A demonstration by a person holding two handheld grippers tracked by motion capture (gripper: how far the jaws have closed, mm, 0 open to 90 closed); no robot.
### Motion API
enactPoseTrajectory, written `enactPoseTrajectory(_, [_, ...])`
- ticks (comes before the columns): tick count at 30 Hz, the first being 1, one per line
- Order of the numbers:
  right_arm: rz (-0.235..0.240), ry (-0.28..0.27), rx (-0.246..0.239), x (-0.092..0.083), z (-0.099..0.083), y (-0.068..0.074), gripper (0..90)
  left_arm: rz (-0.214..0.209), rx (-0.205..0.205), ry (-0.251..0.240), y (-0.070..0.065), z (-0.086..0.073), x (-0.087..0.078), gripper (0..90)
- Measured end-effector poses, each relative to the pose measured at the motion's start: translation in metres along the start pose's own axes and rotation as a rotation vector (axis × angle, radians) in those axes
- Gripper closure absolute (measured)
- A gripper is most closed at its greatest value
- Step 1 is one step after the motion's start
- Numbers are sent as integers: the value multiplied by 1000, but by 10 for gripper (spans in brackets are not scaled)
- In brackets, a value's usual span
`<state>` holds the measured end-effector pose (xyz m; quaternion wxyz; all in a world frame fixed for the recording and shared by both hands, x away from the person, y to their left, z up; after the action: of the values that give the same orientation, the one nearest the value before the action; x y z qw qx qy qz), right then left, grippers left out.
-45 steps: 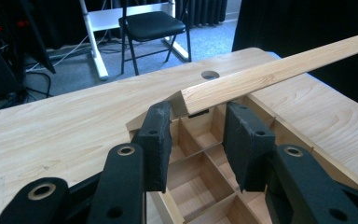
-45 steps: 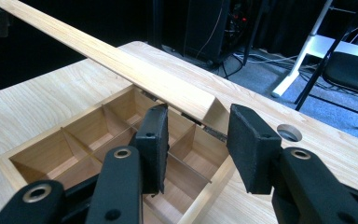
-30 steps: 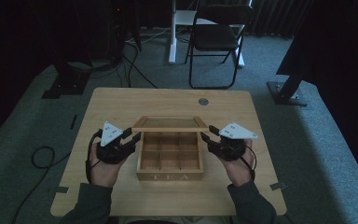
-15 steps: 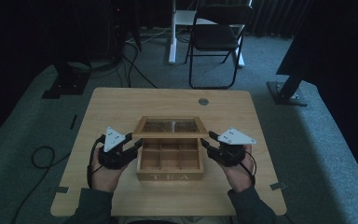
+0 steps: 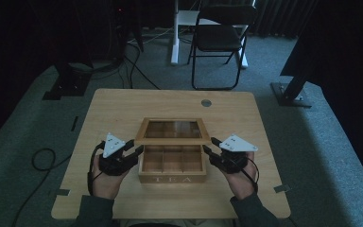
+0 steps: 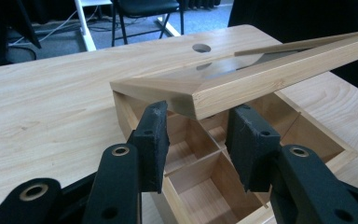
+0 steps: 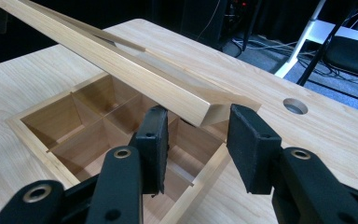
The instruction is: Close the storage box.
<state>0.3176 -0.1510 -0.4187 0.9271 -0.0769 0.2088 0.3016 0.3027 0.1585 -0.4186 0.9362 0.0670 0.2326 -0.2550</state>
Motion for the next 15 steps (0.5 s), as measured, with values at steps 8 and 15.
enactPoseTrajectory(8, [2, 13, 3, 0, -8, 3, 573, -1, -11, 11, -1, -10, -1, 587])
enactPoseTrajectory(15, [10, 33, 9, 1, -17, 5, 566, 2, -24, 16, -4, -21, -2, 587])
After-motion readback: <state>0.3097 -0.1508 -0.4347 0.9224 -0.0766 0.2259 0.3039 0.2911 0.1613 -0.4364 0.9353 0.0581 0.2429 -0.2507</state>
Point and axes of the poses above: each handheld gripper's, and its own axes: x roughly forward along the jaws, z roughly out of its top, y roughly to its left, the point moved 4 cm from there along x, roughly forward along the jaws, and after that the axes turned 4 degrees about x, right-handed, at the moved point
